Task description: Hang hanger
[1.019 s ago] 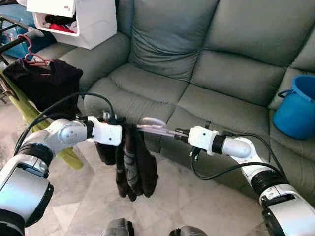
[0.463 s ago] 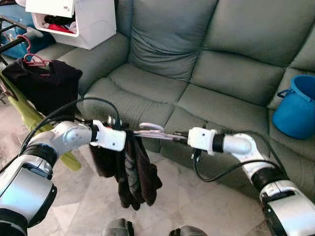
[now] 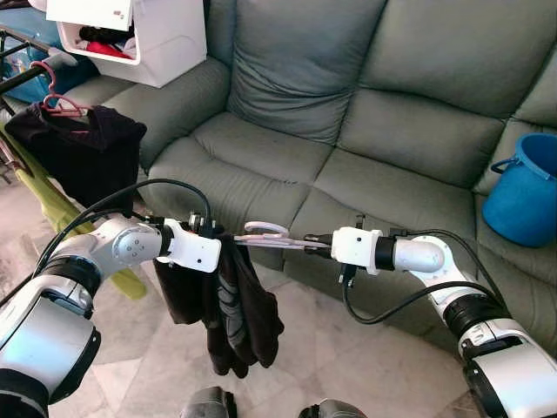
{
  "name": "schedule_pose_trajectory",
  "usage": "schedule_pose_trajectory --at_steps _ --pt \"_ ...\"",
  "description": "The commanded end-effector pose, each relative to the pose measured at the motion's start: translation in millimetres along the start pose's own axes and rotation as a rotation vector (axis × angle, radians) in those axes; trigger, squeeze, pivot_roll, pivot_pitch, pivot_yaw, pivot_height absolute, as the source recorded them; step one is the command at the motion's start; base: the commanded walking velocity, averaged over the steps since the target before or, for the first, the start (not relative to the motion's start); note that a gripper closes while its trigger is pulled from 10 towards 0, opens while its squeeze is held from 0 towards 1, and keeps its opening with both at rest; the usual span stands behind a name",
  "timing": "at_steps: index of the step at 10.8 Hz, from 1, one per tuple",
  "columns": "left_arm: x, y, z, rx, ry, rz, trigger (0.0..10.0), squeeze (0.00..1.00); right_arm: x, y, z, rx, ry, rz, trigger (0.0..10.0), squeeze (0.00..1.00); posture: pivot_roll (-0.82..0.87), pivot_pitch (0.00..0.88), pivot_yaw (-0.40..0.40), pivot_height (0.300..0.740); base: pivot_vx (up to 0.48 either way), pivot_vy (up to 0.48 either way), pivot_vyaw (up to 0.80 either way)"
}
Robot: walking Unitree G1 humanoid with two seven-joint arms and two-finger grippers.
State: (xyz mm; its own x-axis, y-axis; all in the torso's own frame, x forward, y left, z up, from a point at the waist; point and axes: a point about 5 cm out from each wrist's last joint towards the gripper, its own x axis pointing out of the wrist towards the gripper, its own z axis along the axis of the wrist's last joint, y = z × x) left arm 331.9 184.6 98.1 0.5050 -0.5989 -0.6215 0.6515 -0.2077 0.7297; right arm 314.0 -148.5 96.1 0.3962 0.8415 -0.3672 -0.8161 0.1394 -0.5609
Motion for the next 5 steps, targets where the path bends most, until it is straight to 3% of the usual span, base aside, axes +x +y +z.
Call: schedule_pose_trajectory --at_steps 1,3,4,5 --pt "-4.8 4.2 -6.6 -0.008 0.044 -0.019 0.0 0.0 -0.3 -9.9 10.2 -0.047 -0.055 -0.037 10.0 0.0 -0.08 0.0 -0.042 0.74 0.0 0.0 0.0" --pt "-10.2 11.2 -11.6 -0.007 0.076 0.001 0.0 0.0 0.4 -8.6 10.0 -0.045 -0.056 -0.035 10.0 0.0 -0.07 0.0 -0.044 0.74 0.0 0.0 0.0" --pt "-12.6 17.9 -12.8 0.015 0.09 0.029 10.0 0.0 0.6 -8.2 9.7 -0.044 -0.054 -0.035 10.0 0.0 -0.07 0.0 -0.043 0.74 0.0 0.0 0.0" --pt "-12.6 19.3 -12.2 0.012 0.087 0.031 10.0 0.0 0.7 -7.9 9.5 -0.044 -0.053 -0.035 10.0 0.0 -0.07 0.0 -0.043 0.74 0.0 0.0 0.0"
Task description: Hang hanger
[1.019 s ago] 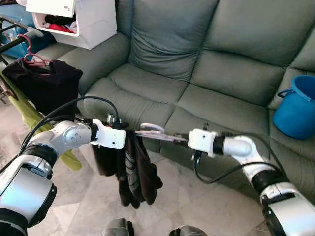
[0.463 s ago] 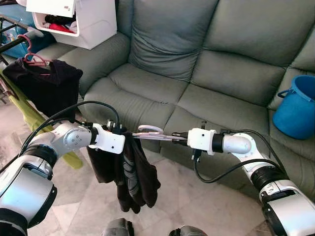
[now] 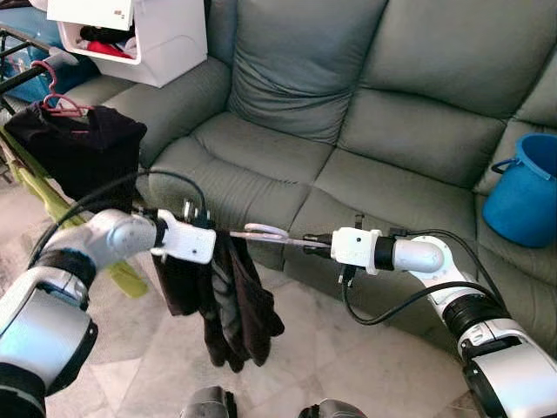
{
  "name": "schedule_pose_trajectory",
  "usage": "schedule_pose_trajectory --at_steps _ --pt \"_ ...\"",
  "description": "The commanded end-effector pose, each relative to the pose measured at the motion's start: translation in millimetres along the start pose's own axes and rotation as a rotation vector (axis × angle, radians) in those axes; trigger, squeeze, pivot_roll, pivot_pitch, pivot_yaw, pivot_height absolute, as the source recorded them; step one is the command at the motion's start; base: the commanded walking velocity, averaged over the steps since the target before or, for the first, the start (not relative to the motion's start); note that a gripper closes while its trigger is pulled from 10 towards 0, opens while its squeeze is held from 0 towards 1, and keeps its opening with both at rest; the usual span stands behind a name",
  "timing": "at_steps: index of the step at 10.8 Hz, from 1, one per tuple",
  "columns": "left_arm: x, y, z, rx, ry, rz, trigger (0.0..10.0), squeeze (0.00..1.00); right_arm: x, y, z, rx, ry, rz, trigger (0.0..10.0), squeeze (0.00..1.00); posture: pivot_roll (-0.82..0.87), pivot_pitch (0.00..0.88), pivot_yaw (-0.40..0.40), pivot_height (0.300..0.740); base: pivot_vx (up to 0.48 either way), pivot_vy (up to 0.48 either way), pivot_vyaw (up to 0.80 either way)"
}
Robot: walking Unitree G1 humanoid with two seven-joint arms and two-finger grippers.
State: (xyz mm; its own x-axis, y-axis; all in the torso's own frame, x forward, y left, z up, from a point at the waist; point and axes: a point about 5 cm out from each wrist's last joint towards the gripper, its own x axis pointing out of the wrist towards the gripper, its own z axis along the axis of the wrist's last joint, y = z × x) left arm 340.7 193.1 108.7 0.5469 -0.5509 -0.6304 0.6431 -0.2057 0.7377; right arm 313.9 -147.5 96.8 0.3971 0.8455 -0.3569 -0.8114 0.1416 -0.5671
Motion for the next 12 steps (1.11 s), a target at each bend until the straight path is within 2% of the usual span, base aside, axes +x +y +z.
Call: schedule_pose_trajectory --at_steps 1,2,3,5,8,10,11,12 --pt "-4.0 6.8 -3.2 0.016 0.024 -0.008 10.0 0.0 1.0 -7.4 7.9 -0.039 -0.039 -0.027 10.0 0.0 -0.07 0.0 -0.045 0.74 0.0 0.0 0.0" --pt "-4.1 6.2 -3.6 0.015 0.026 -0.024 4.0 0.0 1.3 -7.4 7.7 -0.039 -0.036 -0.028 10.0 0.0 -0.07 0.0 -0.045 0.74 0.0 0.0 0.0" --pt "-4.5 7.0 -3.6 0.015 0.027 -0.032 0.0 0.0 1.0 -6.4 6.0 -0.035 -0.027 -0.028 10.0 0.0 -0.07 0.0 -0.045 0.74 0.0 0.0 0.0" --pt "-6.6 9.3 -4.3 0.024 0.028 -0.047 0.0 0.0 1.5 -4.3 4.4 -0.029 -0.02 -0.027 10.0 0.0 -0.07 0.0 -0.044 0.74 0.0 0.0 0.0" --pt "-6.5 5.4 -3.8 -0.006 0.013 -0.082 0.0 0.0 3.6 -2.3 4.8 -0.032 -0.023 -0.029 10.0 0.0 -0.07 0.0 -0.041 0.74 0.0 0.0 0.0" --pt "-6.0 4.0 -4.1 -0.024 0.013 -0.081 0.0 0.0 4.3 -5.1 6.7 -0.011 -0.043 -0.073 10.0 0.0 -0.07 0.0 -0.041 0.74 0.0 0.0 0.0" --pt "-5.7 2.9 -5.5 -0.05 0.022 -0.077 0.0 0.0 6.0 -6.6 7.1 0.023 -0.051 -0.089 10.0 1.0 -0.07 0.0 -0.042 0.74 0.0 0.0 0.0" --pt "-5.2 0.7 -6.8 -0.088 0.027 -0.071 0.0 0.0 7.7 -5.8 8.9 0.029 -0.061 -0.088 10.0 1.0 -0.07 0.0 -0.042 0.74 0.0 0.0 0.0"
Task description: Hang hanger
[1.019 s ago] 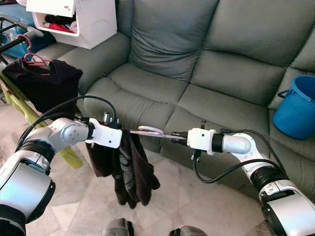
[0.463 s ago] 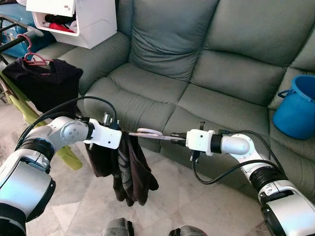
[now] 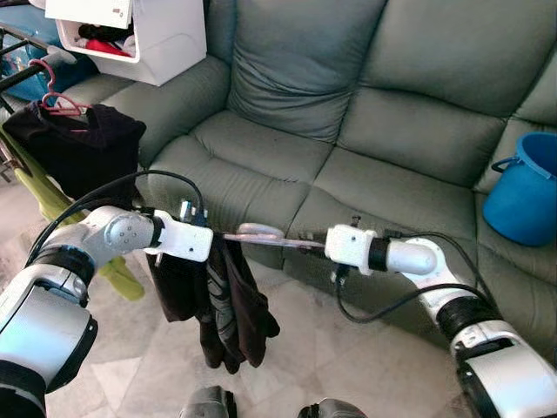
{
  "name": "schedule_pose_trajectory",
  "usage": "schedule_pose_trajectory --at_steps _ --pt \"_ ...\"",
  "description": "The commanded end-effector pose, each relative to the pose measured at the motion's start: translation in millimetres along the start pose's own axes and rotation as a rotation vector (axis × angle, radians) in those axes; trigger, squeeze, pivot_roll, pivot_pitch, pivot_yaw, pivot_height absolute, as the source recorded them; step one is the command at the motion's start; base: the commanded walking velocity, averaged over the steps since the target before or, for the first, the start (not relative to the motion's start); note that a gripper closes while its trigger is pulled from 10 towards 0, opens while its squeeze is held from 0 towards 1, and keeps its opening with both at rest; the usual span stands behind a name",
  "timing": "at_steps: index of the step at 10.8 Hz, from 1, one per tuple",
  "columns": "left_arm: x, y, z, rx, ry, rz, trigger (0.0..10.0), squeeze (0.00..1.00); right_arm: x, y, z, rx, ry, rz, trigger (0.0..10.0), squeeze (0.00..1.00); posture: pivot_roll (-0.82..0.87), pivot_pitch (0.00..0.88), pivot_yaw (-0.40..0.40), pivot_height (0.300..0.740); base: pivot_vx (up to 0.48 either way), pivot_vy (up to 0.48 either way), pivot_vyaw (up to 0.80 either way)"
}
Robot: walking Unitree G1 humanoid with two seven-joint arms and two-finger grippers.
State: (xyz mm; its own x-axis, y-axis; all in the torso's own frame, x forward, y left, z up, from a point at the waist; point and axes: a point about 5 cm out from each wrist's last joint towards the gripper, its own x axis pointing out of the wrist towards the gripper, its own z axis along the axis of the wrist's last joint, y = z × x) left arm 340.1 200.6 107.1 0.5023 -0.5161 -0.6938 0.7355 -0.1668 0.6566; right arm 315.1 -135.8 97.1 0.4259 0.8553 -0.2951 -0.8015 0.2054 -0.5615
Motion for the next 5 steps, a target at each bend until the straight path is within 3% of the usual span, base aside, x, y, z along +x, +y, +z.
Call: schedule_pose_trajectory --at_steps 1,3,5 --pt "-1.6 1.5 -1.4 -0.036 -0.005 0.018 0.0 0.0 -1.4 -6.6 4.7 -0.009 -0.022 -0.043 10.0 1.0 -0.07 0.0 -0.042 0.74 0.0 0.0 0.0" --pt "-3.1 -6.0 -7.9 -0.098 0.012 0.024 0.0 0.0 -10.6 -17.3 4.9 0.006 0.018 -0.019 10.0 1.0 -0.07 0.0 -0.041 0.74 0.0 0.0 0.0" --pt "-3.3 -12.3 -12.1 -0.13 0.031 0.015 0.0 0.0 -21.1 -44.6 20.2 -0.011 -0.033 -0.067 10.0 1.0 -0.08 0.0 -0.035 0.74 0.0 0.0 0.0"
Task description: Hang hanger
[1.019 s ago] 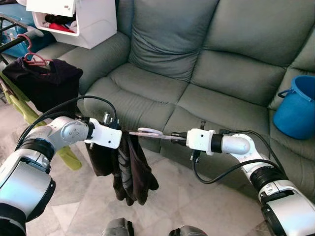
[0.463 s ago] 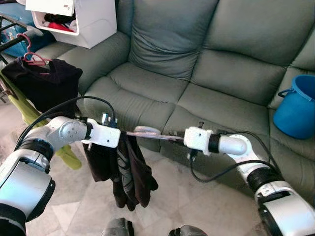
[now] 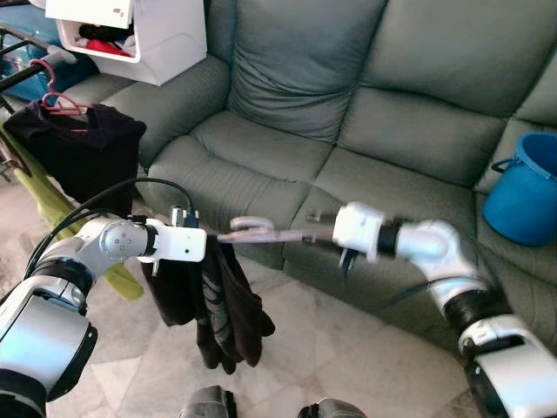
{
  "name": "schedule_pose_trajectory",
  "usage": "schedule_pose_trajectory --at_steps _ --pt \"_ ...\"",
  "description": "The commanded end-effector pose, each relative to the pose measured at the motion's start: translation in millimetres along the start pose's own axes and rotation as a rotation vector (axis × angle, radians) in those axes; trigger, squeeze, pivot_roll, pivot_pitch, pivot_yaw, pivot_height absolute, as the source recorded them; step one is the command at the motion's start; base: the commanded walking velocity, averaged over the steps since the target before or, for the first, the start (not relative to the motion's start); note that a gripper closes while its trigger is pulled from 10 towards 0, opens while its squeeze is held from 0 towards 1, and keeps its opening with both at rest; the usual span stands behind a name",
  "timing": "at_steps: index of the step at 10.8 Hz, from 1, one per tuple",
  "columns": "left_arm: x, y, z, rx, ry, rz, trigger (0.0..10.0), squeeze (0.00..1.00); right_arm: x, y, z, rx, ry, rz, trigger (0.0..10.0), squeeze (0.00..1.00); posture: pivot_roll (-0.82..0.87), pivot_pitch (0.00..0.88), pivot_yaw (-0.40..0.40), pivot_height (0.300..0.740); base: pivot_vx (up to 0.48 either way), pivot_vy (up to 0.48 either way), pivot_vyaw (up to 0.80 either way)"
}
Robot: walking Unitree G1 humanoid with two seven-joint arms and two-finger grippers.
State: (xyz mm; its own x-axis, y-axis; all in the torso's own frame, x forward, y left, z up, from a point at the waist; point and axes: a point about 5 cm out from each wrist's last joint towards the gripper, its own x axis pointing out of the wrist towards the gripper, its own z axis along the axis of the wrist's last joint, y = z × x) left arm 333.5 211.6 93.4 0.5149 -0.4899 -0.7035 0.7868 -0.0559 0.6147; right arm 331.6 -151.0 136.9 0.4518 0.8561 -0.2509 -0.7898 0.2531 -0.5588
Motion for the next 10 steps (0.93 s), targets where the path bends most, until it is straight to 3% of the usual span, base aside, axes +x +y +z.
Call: schedule_pose_trajectory --at_steps 1,2,4,5,6,7,8,9,10 --pt "-3.2 0.6 -4.0 -0.049 0.003 0.019 0.0 0.0 -4.4 -21.9 18.2 0.023 -0.07 -0.043 10.0 1.0 -0.08 0.0 -0.031 0.74 0.0 0.0 0.0" --pt "-2.8 -0.8 -5.7 -0.083 0.008 0.026 0.0 0.0 -3.3 -30.3 30.2 0.093 -0.139 -0.052 10.0 1.0 -0.08 0.0 -0.031 0.74 0.0 0.0 0.0" --pt "-3.2 -1.4 -11.0 -0.167 0.026 0.079 0.0 0.0 -0.5 -53.8 55.5 0.204 -0.322 -0.234 10.0 1.0 -0.08 0.0 -0.03 0.74 0.0 0.0 0.0" --pt "-4.5 0.4 -12.7 -0.23 0.018 0.104 0.0 0.0 -4.8 -65.2 56.8 0.129 -0.306 -0.384 10.0 1.0 -0.08 0.0 -0.029 0.74 0.0 0.0 0.0" --pt "-5.0 1.1 -13.2 -0.248 0.014 0.116 0.0 0.0 -8.1 -69.1 55.0 0.105 -0.287 -0.452 10.0 1.0 -0.08 0.0 -0.027 0.74 0.0 0.0 0.0" --pt "-6.5 4.7 -13.4 -0.32 -0.014 0.156 0.0 0.0 -23.5 -77.3 45.2 0.087 -0.2 -0.642 10.0 1.0 -0.08 0.0 -0.022 0.74 0.0 0.0 0.0" --pt "-8.7 4.5 -18.8 -0.464 -0.036 0.226 0.0 0.0 -57.1 -85.2 30.5 0.084 -0.114 -0.948 10.0 1.0 -0.08 0.0 -0.021 0.74 0.0 0.0 0.0" --pt "-9.1 5.1 -20.8 -0.53 -0.044 0.258 0.0 0.0 -62.0 -82.8 26.9 0.092 -0.107 -0.987 10.0 1.0 -0.09 0.0 -0.022 0.74 0.0 0.0 0.0" --pt "-10.3 13.2 -22.4 -0.701 -0.089 0.351 0.0 0.0 -62.9 -70.2 15.7 0.129 -0.083 -1.023 10.0 1.0 -0.09 0.0 -0.022 0.74 0.0 0.0 0.0"
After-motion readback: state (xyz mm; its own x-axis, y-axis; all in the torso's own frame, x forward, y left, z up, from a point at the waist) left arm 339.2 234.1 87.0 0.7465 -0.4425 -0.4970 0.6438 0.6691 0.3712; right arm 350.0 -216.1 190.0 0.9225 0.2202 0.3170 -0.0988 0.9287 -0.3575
